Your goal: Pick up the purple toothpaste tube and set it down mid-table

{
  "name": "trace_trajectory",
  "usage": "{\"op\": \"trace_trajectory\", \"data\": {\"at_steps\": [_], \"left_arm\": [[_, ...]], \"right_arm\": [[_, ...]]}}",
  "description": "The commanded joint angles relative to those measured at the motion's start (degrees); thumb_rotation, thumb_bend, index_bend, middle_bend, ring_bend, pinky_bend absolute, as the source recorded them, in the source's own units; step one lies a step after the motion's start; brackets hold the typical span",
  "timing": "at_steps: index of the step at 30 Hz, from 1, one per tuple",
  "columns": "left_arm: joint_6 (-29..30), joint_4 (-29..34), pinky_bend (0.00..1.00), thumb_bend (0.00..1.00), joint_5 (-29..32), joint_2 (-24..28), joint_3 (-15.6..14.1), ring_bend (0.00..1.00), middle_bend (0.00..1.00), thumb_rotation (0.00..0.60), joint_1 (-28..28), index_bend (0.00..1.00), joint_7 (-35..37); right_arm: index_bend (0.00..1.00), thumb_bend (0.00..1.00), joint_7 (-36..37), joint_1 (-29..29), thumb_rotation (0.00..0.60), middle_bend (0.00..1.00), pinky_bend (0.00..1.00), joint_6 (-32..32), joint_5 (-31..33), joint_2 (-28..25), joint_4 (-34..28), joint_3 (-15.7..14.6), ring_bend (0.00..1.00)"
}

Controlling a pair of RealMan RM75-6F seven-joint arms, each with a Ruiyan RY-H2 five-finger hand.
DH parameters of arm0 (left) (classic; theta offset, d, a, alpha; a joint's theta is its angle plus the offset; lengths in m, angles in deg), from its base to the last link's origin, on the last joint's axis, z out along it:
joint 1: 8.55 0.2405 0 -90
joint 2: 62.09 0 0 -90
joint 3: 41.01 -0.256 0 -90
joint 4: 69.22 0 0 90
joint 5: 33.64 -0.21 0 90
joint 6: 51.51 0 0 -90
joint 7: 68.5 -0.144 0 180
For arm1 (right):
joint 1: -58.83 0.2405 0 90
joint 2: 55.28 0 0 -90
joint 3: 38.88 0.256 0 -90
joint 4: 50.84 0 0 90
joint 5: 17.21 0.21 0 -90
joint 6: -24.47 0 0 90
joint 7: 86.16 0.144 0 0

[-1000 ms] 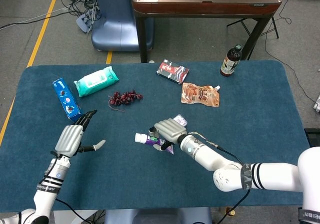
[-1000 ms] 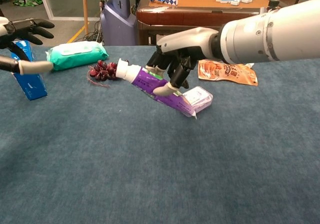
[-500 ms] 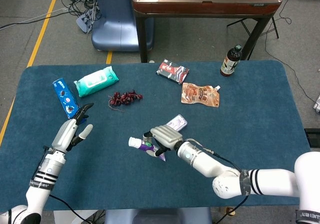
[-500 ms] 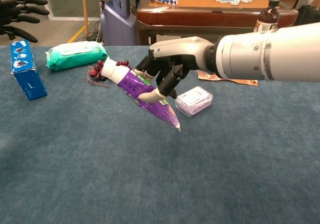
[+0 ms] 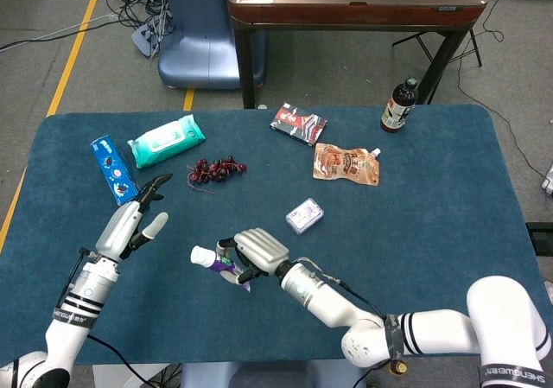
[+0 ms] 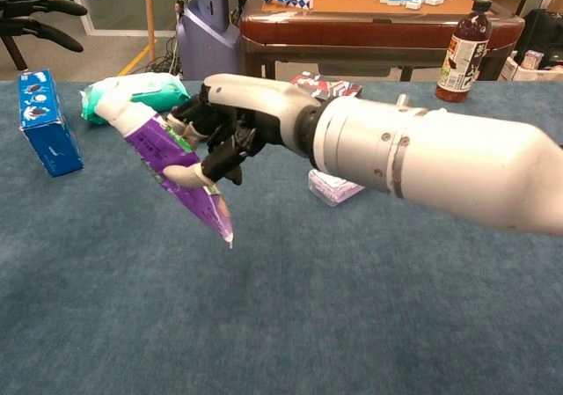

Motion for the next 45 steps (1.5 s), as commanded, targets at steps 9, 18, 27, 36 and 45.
{"op": "trace_trajectory", "data": {"at_steps": [9, 18, 27, 36, 45], "left_arm": [[1.6, -1.9, 0.15, 0.15, -1.8, -4.2, -1.3, 0.04, 0.04, 0.0, -0.8, 0.0, -1.3], [0.0, -3.2, 0.14, 0.14, -2.4, -5.4, -2.8, 0.04, 0.04, 0.0, -1.9, 0.0, -3.2], [-0.7, -3.6, 0.13, 0.14, -2.1, -6.5, -3.3, 0.03, 0.03, 0.0, -2.8, 0.0, -4.8], [-0.9, -3.4, 0.13, 0.13, -1.1, -7.8, -3.2, 0.02, 0.03, 0.0, -3.5, 0.0, -6.1], [-0.9, -3.8, 0.13, 0.13, -0.3, -8.9, -3.0, 0.02, 0.03, 0.0, -4.0, 0.0, -6.5]], "right_arm": [[0.87, 0.87, -1.2, -0.3, 0.6, 0.77, 0.6, 2.6, 0.8, 7.3, 3.7, 2.9, 0.7], [0.88, 0.87, -6.1, 2.7, 0.6, 0.77, 0.6, -0.5, 6.8, 7.5, 4.1, 6.2, 0.71], [0.89, 0.87, -12.5, 6.7, 0.6, 0.78, 0.6, -1.1, 13.4, 7.5, 4.0, 8.3, 0.71], [0.89, 0.89, -16.0, 9.4, 0.6, 0.78, 0.6, -0.7, 17.6, 8.3, 5.1, 8.9, 0.72], [0.91, 0.9, -15.7, 10.0, 0.6, 0.79, 0.61, 0.0, 17.7, 9.3, 6.2, 9.4, 0.73]]}}
